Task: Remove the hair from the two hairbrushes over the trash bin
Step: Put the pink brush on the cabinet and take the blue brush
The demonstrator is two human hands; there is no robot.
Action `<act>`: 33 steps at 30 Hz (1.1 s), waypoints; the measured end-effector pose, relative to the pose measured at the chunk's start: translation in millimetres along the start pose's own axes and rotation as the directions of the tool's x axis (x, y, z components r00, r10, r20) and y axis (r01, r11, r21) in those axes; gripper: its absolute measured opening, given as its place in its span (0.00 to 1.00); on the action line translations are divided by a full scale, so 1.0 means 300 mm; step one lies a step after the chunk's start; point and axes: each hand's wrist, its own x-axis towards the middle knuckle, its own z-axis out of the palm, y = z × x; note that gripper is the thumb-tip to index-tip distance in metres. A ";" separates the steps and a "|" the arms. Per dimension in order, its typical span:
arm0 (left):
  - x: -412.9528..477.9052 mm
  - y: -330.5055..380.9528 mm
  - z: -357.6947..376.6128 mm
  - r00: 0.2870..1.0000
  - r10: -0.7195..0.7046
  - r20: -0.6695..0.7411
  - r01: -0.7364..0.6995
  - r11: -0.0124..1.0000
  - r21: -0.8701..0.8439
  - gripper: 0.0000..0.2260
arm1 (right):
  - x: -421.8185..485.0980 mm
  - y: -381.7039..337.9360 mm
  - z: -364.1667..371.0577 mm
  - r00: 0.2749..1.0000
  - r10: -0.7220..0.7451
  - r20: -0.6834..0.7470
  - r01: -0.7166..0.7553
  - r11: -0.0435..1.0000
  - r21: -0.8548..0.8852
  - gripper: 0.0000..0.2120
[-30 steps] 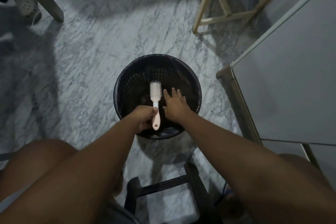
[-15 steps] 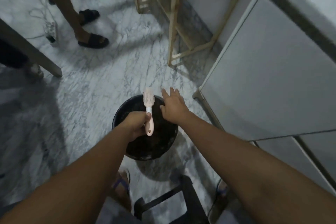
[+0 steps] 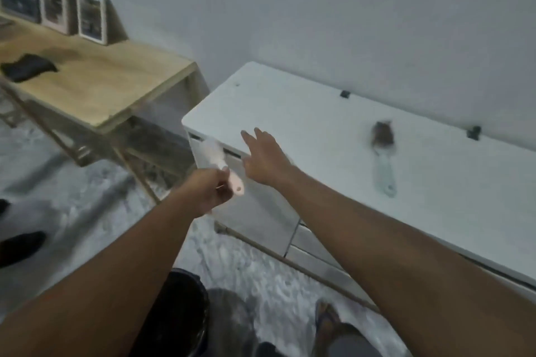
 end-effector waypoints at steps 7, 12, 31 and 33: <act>-0.037 0.107 0.364 0.968 -0.135 0.212 0.137 0.991 0.004 0.08 | -0.134 0.323 -0.285 0.964 0.218 -0.155 -0.224 0.974 -0.018 0.28; -0.055 0.107 0.590 0.926 -0.164 0.341 0.099 0.975 0.200 0.10 | -0.204 0.472 -0.353 0.918 0.343 -0.200 -0.361 0.930 -0.062 0.28; -0.069 -0.086 1.228 0.869 -0.246 0.430 -0.145 0.704 0.695 0.09 | -0.517 1.023 -0.423 0.731 0.663 -0.159 -0.682 0.720 -0.130 0.29; -0.043 -0.103 1.259 0.889 -0.193 0.416 -0.197 0.659 0.726 0.06 | -0.514 1.049 -0.412 0.724 0.673 -0.150 -0.689 0.714 -0.125 0.28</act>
